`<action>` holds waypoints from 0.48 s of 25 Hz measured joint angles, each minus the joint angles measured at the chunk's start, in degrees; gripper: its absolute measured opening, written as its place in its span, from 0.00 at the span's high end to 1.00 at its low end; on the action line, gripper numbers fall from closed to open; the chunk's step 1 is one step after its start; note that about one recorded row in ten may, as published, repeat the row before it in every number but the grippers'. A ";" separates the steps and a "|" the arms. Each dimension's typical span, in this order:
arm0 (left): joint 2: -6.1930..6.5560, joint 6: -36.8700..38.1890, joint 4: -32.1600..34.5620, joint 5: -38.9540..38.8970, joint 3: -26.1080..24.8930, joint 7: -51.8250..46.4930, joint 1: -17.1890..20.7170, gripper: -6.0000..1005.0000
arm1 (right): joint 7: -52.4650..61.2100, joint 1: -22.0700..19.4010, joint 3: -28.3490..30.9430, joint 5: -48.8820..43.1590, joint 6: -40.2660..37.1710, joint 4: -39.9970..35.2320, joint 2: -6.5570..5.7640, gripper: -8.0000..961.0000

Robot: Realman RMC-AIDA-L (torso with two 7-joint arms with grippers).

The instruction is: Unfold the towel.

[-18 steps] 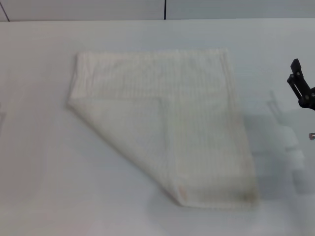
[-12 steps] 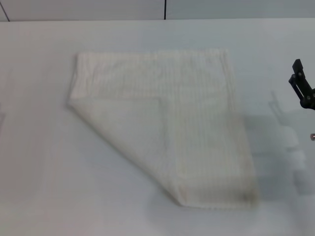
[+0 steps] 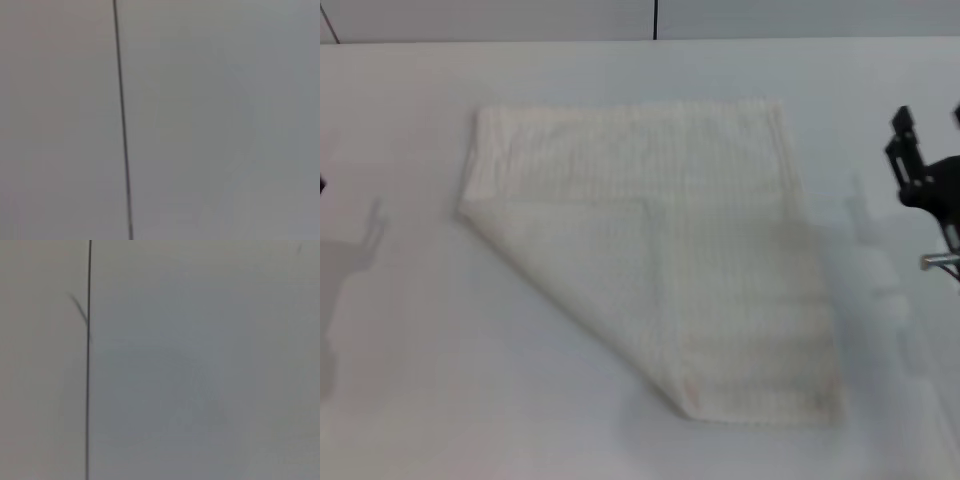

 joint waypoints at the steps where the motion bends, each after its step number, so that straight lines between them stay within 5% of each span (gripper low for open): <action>1: 0.17 -1.10 -1.78 0.07 0.50 0.05 0.05 0.19 | -0.51 -0.48 0.53 -0.05 -4.10 -3.53 -0.80 0.21; 4: 0.73 -4.85 -6.46 0.94 1.44 0.08 0.69 0.19 | -3.85 -2.42 3.81 -0.17 -19.34 -16.52 -3.74 0.38; 5: 1.69 -12.45 -14.66 4.15 1.49 0.33 2.55 0.19 | -8.69 -4.01 8.65 -0.22 -31.37 -25.49 -4.39 0.43; 6: 1.69 -12.45 -14.66 4.15 1.49 0.33 2.55 0.19 | -8.69 -4.01 8.65 -0.22 -31.37 -25.49 -4.39 0.48; 7: 1.69 -12.45 -14.66 4.15 1.49 0.33 2.55 0.19 | -12.12 -4.88 12.12 -0.20 -39.09 -29.99 -4.01 0.53; 8: 2.42 -19.48 -21.52 5.92 1.42 1.23 3.93 0.19 | -15.30 -5.71 16.28 -0.16 -47.75 -34.47 -3.13 0.59; 10: 2.42 -19.48 -21.52 5.92 1.42 1.23 3.93 0.19 | -20.46 -6.69 24.42 -0.13 -63.96 -41.42 -0.82 0.63; 11: 4.65 -40.02 -40.16 6.40 2.92 6.15 6.73 0.19 | -22.10 -6.83 28.59 -0.08 -71.67 -44.38 0.36 0.65; 12: 4.65 -40.02 -40.16 6.40 2.92 6.15 6.73 0.19 | -22.80 -6.62 32.19 0.08 -78.70 -46.84 1.09 0.68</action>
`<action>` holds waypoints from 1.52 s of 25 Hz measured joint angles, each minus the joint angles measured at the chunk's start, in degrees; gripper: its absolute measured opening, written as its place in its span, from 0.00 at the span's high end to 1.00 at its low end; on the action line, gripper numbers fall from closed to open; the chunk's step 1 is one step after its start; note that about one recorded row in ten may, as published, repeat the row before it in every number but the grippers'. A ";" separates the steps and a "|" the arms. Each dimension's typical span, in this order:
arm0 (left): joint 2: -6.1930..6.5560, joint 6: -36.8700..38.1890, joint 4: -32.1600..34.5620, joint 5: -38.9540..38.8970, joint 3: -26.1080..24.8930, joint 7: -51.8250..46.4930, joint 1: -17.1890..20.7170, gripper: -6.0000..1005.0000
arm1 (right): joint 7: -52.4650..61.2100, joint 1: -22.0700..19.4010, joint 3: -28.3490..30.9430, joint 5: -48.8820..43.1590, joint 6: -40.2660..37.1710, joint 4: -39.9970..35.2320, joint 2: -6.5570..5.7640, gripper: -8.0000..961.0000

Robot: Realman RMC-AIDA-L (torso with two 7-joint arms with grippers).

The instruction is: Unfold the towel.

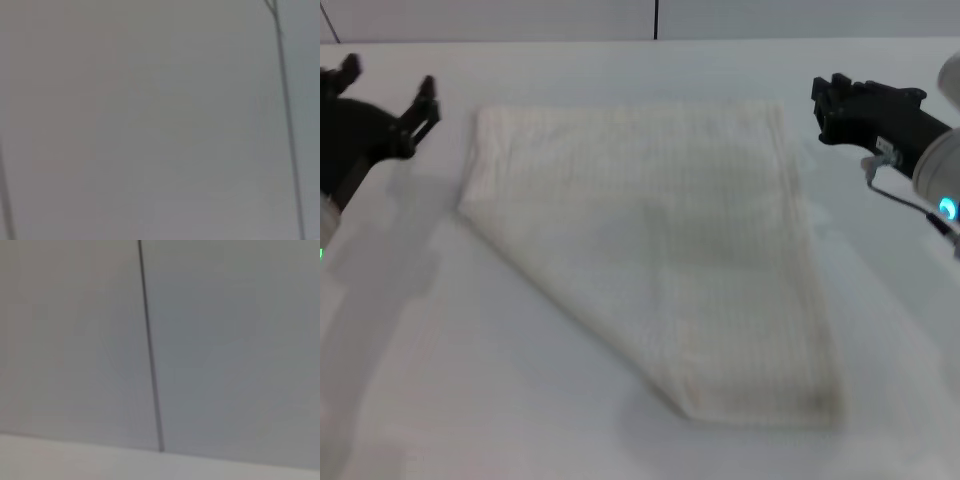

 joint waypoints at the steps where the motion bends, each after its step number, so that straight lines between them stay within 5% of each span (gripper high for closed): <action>1: 1.21 -8.13 -7.06 0.02 0.59 0.29 0.36 0.19 | 1.41 1.28 5.11 0.57 -10.22 -3.13 0.14 0.70; 4: 2.54 -16.57 -13.15 0.04 1.16 -0.09 0.39 0.19 | 4.78 4.22 11.50 0.55 -19.92 -4.59 -0.03 0.77; 6: 4.86 -34.73 -24.38 -0.01 1.89 -1.01 -1.56 0.19 | 7.69 7.85 17.32 -0.64 -28.19 -3.99 -0.04 0.81; 12: 4.34 -55.27 -36.01 -0.70 1.39 2.96 -4.01 0.20 | 19.43 22.68 29.28 -15.36 -47.46 4.33 -0.21 0.97; 14: 2.45 -65.53 -39.64 -5.44 -0.22 10.19 -5.88 0.20 | 20.37 28.03 32.71 -19.10 -52.04 8.45 -0.28 0.99; 17: 0.88 -70.56 -40.36 -10.20 -2.34 16.22 -7.29 0.20 | 20.53 34.63 36.03 -23.16 -55.70 14.21 -0.31 0.99; 18: -1.96 -75.74 -39.57 -15.40 -6.43 23.45 -9.09 0.20 | 20.54 36.42 36.60 -24.14 -56.31 15.89 -0.30 0.99; 21: -4.66 -81.96 -36.22 -19.45 -11.50 30.38 -12.20 0.20 | 20.53 40.16 36.90 -25.24 -56.61 18.45 -0.36 0.99; 24: -4.66 -81.96 -36.22 -19.45 -11.50 30.38 -12.20 0.20 | 20.55 43.41 37.36 -25.96 -57.65 20.07 -0.83 0.99; 25: -4.35 -84.53 -30.70 -22.11 -12.70 31.15 -16.57 0.20 | 20.57 45.06 37.95 -26.42 -58.39 21.42 -1.09 0.99; 29: -4.77 -83.86 -23.73 -22.95 -12.42 32.32 -20.00 0.20 | 20.45 51.18 39.76 -27.95 -59.16 28.41 -2.13 0.99; 38: -4.81 -80.57 -20.93 -23.13 -8.06 32.32 -20.44 0.20 | 20.04 57.23 39.62 -29.77 -53.34 40.57 -2.69 0.99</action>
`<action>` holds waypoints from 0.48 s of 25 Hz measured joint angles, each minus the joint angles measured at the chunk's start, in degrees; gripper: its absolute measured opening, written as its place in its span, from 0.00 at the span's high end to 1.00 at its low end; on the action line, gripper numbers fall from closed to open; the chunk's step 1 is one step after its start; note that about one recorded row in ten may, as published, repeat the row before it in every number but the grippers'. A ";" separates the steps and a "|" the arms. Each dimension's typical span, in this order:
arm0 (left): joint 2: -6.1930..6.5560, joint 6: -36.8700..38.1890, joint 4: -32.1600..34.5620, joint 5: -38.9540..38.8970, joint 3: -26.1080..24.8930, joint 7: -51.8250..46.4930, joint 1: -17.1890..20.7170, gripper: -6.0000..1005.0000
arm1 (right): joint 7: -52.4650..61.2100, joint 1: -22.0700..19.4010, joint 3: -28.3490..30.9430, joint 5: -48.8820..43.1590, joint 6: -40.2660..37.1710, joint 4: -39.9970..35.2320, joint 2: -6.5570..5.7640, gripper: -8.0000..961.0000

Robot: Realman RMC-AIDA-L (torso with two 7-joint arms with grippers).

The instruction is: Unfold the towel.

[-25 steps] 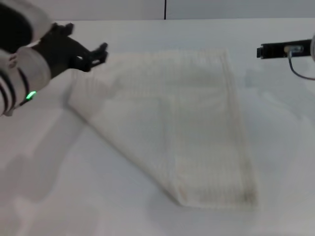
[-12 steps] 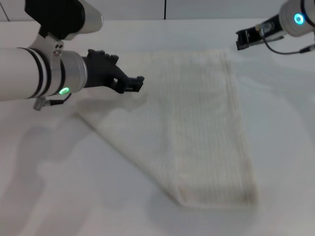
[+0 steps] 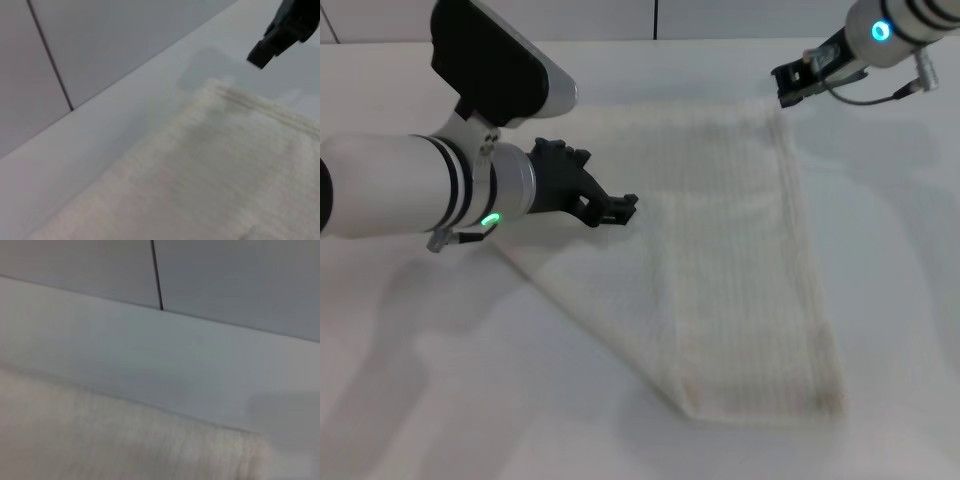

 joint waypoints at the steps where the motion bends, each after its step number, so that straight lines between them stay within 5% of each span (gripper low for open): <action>1: 0.00 0.00 0.00 0.00 0.00 0.00 0.00 0.20 | -0.17 0.26 -0.10 -0.05 0.87 1.15 0.13 0.99; 12: 0.03 5.23 2.72 -2.80 4.95 0.15 -0.51 0.21 | -2.86 0.86 -0.11 0.12 9.59 10.06 1.23 0.99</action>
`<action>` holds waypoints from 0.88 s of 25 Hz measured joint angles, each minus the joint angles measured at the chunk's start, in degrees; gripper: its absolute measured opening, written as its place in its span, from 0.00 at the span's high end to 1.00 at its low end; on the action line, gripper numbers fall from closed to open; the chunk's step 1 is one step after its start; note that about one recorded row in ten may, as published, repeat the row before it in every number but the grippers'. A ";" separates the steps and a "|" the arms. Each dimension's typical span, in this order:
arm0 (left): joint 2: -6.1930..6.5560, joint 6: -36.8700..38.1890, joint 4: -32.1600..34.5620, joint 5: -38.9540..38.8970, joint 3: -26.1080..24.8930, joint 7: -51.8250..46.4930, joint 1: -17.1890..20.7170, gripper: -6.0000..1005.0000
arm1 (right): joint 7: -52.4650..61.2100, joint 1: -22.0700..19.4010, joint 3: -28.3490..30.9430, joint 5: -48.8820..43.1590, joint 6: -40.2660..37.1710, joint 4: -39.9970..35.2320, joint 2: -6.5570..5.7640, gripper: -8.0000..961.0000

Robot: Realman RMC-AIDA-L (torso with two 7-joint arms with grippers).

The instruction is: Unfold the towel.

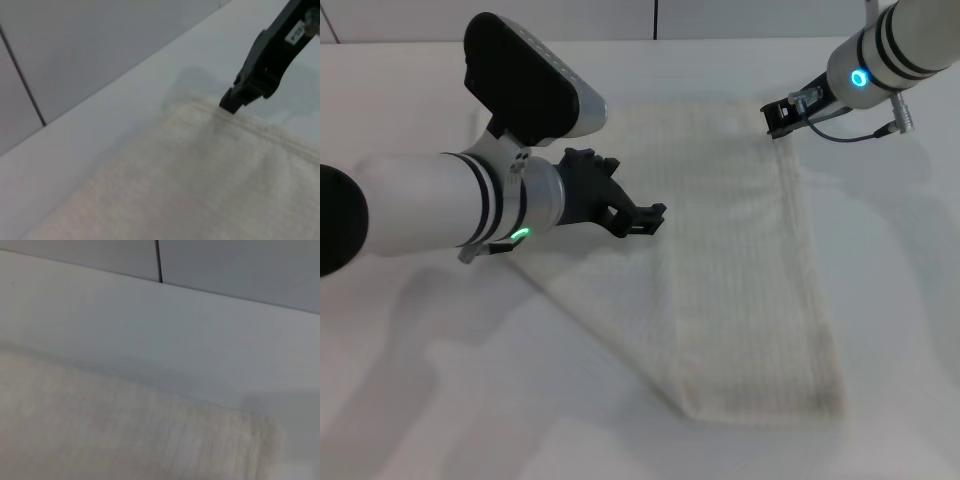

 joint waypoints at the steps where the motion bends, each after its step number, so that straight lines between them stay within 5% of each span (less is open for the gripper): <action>1: 0.00 0.00 0.00 0.00 0.00 0.00 0.00 0.21 | -0.01 -0.04 0.00 0.00 0.31 0.14 0.10 0.99; 11: -0.05 7.27 3.62 -1.64 3.68 0.29 -1.02 0.21 | -0.23 -0.06 0.01 -0.16 2.02 1.90 0.40 0.99; 22: -0.15 13.04 12.16 -6.13 8.84 0.40 -6.40 0.21 | -0.29 0.12 0.01 -0.19 1.07 1.70 0.40 0.99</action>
